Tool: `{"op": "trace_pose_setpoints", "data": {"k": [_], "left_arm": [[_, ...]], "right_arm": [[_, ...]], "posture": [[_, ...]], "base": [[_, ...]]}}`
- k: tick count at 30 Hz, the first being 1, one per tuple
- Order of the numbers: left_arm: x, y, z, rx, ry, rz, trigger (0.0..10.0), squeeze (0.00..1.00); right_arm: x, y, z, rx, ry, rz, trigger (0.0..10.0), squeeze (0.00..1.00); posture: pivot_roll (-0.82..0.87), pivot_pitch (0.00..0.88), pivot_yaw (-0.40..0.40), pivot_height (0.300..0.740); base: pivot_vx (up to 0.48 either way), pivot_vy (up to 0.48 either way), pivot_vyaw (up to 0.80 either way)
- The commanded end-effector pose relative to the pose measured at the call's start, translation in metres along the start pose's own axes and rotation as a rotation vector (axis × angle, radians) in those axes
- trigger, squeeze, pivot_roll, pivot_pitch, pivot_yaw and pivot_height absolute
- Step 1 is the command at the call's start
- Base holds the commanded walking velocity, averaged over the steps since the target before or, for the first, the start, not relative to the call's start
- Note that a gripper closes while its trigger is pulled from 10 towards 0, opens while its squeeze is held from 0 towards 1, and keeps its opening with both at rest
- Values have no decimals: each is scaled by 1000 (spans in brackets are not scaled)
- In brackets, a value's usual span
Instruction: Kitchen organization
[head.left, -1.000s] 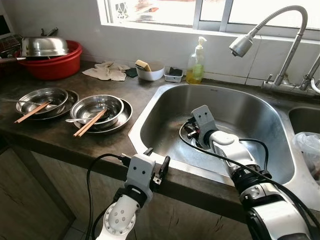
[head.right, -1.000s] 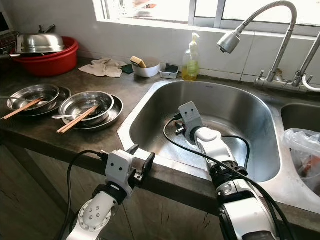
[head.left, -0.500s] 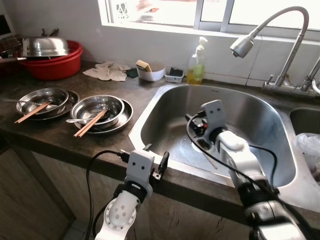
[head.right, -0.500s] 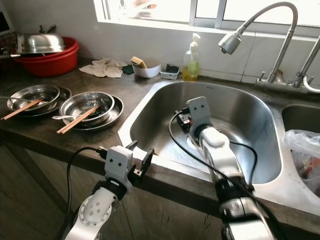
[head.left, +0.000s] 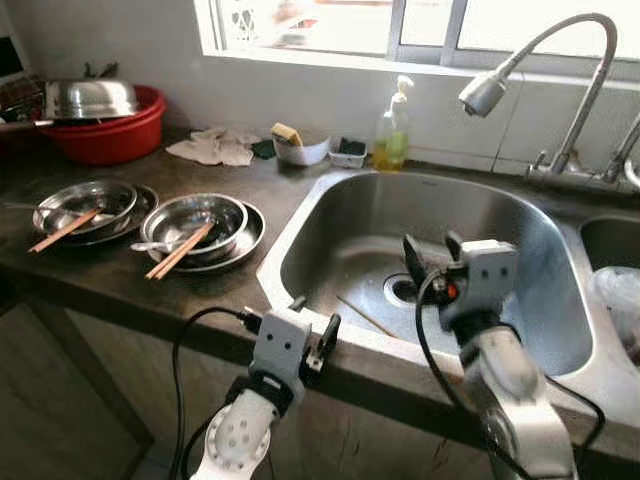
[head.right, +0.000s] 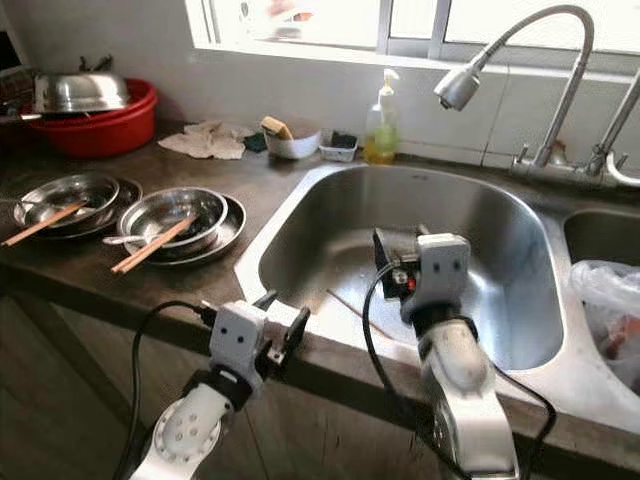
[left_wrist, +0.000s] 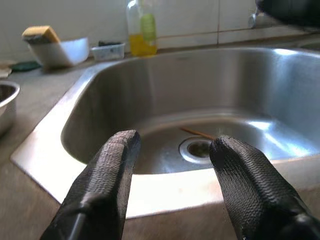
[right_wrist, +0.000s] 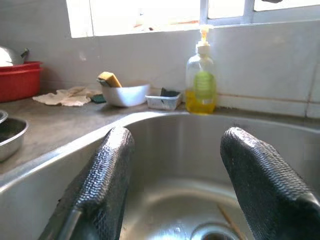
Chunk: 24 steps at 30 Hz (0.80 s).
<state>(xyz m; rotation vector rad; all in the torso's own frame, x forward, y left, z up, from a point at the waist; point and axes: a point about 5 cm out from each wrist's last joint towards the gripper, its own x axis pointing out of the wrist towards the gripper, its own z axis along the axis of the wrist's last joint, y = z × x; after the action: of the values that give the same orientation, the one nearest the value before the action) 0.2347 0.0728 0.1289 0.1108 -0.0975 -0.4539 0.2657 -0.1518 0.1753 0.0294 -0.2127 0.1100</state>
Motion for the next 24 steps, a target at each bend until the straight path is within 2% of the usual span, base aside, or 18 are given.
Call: {"op": "trace_pose_setpoints", "data": {"k": [1, 5, 11, 17, 24], "left_arm": [[0, 0, 5, 13, -9, -3, 10000, 0], [-4, -3, 1, 15, 1, -11, 10000, 0], [-8, -7, -2, -3, 17, -19, 10000, 0], [-11, -8, -3, -5, 19, -25, 10000, 0], [-14, -8, -4, -7, 20, -15, 10000, 0]], "right_arm": [[-9, 3, 8, -1, -36, -19, 10000, 0], [-28, 7, 1, 33, 13, -65, 10000, 0], [-40, 12, -1, 36, 32, -57, 10000, 0], [-45, 17, -3, 17, 55, 35, 10000, 0], [-45, 21, -4, 18, 62, 68, 10000, 0]], "posture": [[7, 0, -11, 740], [-7, 0, 8, 740], [-13, 0, 15, 740], [-10, 0, 10, 740], [-4, 0, 2, 740]], "base": [[0, 0, 0], [0, 0, 0], [0, 0, 0], [0, 0, 0], [0, 0, 0]]}}
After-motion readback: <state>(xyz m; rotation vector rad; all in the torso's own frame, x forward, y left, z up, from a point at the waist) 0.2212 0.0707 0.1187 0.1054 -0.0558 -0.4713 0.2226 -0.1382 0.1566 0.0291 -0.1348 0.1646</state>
